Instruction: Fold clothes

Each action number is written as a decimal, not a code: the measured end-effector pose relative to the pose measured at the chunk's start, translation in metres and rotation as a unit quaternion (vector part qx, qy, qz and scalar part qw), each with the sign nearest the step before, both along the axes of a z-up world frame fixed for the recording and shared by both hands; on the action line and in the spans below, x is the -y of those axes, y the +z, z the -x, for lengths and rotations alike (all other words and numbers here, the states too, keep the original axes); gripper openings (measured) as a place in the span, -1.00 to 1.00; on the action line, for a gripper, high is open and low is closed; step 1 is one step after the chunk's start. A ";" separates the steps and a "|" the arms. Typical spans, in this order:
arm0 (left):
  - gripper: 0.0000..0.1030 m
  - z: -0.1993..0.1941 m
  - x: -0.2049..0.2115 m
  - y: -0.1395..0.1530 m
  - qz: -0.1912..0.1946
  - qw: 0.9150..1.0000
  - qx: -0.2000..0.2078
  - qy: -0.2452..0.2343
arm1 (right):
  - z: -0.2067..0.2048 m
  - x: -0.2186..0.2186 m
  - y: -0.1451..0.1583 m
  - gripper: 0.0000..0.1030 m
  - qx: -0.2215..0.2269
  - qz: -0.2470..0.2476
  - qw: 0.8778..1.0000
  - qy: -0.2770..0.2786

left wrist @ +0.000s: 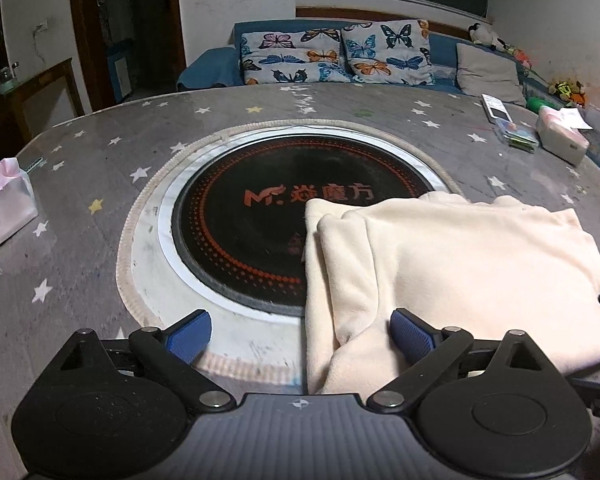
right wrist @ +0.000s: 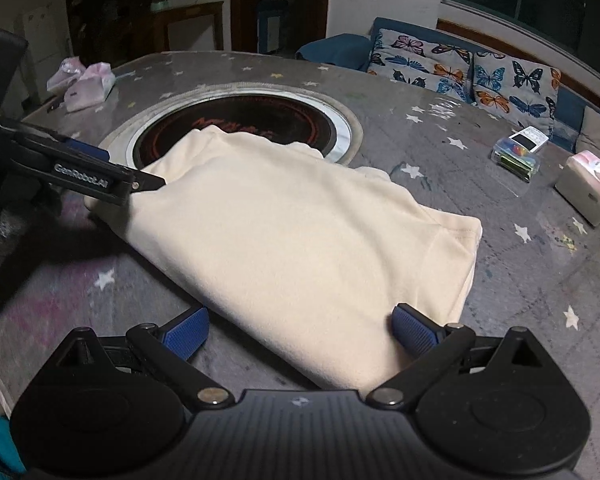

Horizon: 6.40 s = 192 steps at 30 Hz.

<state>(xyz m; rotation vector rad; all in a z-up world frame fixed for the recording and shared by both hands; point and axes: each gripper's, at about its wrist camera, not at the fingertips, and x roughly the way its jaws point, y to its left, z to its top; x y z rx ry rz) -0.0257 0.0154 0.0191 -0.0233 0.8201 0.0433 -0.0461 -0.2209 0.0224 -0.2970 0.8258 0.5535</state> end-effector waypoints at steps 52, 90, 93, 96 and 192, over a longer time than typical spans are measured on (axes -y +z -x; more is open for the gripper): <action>0.90 0.009 -0.056 0.010 0.271 0.959 -0.021 0.084 | 0.011 -0.093 0.033 -0.71 0.016 -0.068 0.987 0.144; -0.64 -0.001 -0.047 -0.016 0.391 0.914 -0.054 0.091 | -0.018 0.014 0.026 -0.31 0.006 -0.132 0.990 -0.038; -0.64 -0.002 -0.043 -0.013 0.377 0.921 -0.049 0.082 | -0.029 0.038 0.022 -0.29 0.008 -0.128 0.988 -0.087; -0.64 -0.003 -0.042 -0.010 0.363 0.928 -0.044 0.077 | -0.040 0.062 0.019 -0.29 0.011 -0.124 0.983 -0.136; -0.43 -0.154 0.246 0.005 0.128 0.963 -0.014 -0.238 | -0.097 0.190 0.003 -0.50 0.067 -0.099 0.943 -0.312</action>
